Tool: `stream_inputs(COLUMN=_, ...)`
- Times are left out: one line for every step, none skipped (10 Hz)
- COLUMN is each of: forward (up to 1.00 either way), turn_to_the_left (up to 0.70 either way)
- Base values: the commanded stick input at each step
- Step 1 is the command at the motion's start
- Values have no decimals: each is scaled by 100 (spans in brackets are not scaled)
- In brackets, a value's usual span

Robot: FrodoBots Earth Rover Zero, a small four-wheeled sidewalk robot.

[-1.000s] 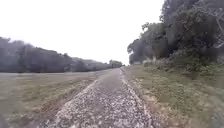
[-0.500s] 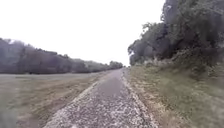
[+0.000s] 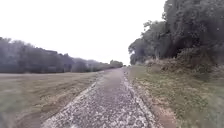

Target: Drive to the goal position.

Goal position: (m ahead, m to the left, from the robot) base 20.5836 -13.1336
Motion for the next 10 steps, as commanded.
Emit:
stream_inputs(forward=60, turn_to_the_left=1)
stream_inputs(forward=60, turn_to_the_left=1)
stream_inputs(forward=60, turn_to_the_left=1)
stream_inputs(forward=60, turn_to_the_left=1)
stream_inputs(forward=60, turn_to_the_left=1)
stream_inputs(forward=60, turn_to_the_left=1)
stream_inputs(forward=60, turn_to_the_left=1)
stream_inputs(forward=60, turn_to_the_left=1)
stream_inputs(forward=60, turn_to_the_left=1)
stream_inputs(forward=60, turn_to_the_left=1)
